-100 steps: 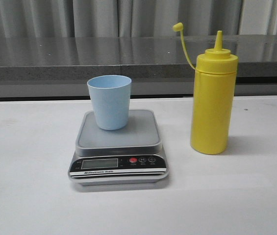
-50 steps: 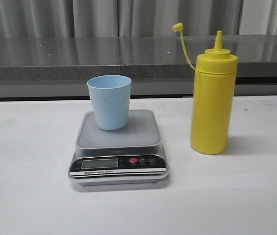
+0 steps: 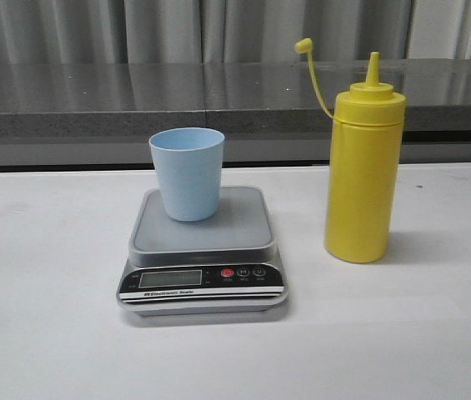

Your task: Pour seasoning into cup on scale with both arms

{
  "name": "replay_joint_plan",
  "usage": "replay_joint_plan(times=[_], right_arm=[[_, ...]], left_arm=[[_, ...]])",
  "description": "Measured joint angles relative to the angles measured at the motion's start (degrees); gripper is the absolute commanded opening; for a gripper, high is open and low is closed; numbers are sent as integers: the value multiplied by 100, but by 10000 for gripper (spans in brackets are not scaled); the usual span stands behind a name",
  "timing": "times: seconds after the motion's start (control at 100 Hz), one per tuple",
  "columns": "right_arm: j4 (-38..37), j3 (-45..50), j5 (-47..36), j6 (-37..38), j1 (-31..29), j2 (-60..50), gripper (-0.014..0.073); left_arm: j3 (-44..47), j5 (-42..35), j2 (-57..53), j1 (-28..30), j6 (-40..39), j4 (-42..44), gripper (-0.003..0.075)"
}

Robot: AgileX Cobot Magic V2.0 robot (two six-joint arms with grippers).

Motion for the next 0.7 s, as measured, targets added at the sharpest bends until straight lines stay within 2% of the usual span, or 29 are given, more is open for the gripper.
replay_joint_plan(times=[0.7], right_arm=[[0, 0, -12, 0, 0, 0, -69]], left_arm=[[0, 0, 0, 0, 0, 0, -20]])
